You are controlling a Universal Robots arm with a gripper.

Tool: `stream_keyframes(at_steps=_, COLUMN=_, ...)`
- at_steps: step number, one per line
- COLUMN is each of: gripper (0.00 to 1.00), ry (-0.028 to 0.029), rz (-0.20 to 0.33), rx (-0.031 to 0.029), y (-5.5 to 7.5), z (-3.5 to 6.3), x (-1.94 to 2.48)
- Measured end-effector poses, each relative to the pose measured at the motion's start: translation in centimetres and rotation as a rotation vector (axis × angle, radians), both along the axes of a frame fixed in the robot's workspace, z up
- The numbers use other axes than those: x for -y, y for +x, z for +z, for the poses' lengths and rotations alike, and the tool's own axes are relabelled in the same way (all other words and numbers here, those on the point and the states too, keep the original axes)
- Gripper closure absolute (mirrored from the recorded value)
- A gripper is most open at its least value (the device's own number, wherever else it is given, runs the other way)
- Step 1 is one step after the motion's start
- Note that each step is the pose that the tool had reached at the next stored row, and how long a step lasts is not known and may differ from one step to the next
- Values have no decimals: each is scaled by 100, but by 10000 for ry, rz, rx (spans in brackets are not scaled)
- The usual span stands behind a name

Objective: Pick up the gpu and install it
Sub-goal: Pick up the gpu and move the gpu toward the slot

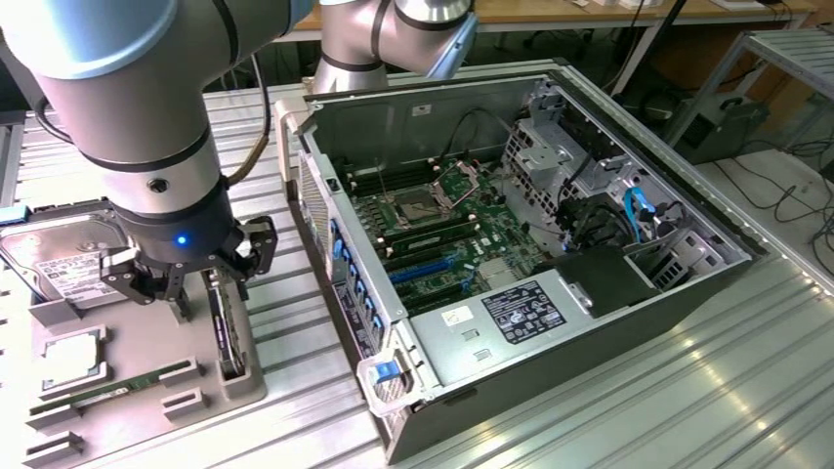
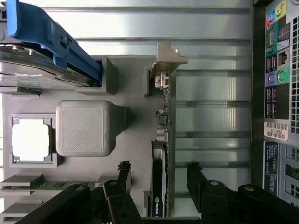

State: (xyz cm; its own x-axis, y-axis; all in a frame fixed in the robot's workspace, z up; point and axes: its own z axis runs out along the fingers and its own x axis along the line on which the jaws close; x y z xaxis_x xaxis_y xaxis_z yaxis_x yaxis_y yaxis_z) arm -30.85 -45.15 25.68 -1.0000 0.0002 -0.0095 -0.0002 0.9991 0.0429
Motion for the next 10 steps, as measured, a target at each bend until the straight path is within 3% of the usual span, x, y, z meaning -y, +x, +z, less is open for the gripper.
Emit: stream_keyframes(at_steps=10, gripper=40, ry=1, rz=0, rx=-18, y=0, z=-98, x=4)
